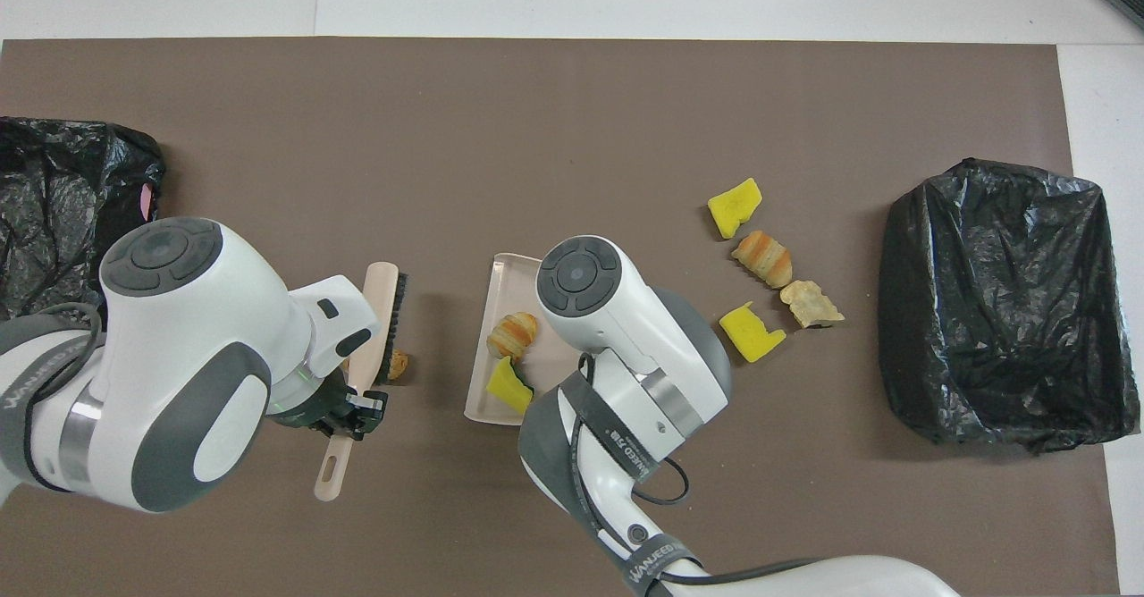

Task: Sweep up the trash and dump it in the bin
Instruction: 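Sweep the bread pieces into the dustpan with the left gripper's brush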

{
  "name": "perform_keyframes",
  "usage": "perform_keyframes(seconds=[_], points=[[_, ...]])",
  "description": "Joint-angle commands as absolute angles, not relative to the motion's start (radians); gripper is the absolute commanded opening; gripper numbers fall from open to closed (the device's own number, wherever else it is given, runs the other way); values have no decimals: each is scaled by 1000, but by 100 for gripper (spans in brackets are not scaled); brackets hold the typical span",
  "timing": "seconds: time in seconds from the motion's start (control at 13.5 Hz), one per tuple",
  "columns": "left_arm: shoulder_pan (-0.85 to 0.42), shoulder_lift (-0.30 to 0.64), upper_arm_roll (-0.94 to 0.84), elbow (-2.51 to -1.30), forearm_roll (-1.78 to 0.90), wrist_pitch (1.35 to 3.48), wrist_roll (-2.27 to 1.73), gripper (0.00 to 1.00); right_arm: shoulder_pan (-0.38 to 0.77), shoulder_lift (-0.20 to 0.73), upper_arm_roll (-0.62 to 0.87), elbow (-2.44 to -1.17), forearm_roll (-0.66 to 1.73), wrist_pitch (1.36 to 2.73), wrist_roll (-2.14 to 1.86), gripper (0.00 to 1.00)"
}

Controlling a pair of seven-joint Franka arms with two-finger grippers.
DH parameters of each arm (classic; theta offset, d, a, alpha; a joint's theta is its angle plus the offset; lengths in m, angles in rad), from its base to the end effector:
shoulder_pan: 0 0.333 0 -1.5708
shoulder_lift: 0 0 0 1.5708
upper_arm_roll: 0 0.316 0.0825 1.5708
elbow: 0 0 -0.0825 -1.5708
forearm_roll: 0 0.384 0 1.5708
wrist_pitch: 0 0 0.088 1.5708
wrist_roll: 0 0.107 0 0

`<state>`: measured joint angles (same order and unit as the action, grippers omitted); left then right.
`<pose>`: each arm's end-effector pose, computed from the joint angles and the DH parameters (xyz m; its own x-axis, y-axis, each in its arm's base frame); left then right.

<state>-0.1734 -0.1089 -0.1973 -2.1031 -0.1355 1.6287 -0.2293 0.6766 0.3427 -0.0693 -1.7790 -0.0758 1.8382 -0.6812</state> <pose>0.4383 -0.1870 0.4417 0.9224 -0.0990 -0.3734 -0.0997 -0.9949 0.0175 0.5020 0.3448 0.3456 0.2244 0.9355 -0.2728 0.9591 -0.2616 -0.1082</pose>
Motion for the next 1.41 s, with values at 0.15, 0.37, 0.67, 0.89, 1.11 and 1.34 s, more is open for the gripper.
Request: perform_keyframes(seconds=[0.15,0.37,0.67,0.89,1.11,1.34], points=[[-141,-267,-204,-2319,-29,1690,-442,0,670,331,-64,-1801,-92,1862,-649,0],[-136,-318,-209,-2442,-29,1851,-596,0,669,331,-64,-1802,-92,1862,-649,0],[-216,-252,-215,-2477,-29,1933,-634,0,667,330,-64,-1802,-92,1862,-649,0],[-291,-171,-216,-2451,-37,2045,-669,0,667,330,-64,-1802,-92,1862,-649,0],[-359,-140,-216,-2410,-48,2039,-675,0,666,331,-64,-1802,-92,1862,-649,0],[-380,-137,-215,-2399,-48,2037,-673,0,663,331,-64,-1802,-92,1862,-650,0]])
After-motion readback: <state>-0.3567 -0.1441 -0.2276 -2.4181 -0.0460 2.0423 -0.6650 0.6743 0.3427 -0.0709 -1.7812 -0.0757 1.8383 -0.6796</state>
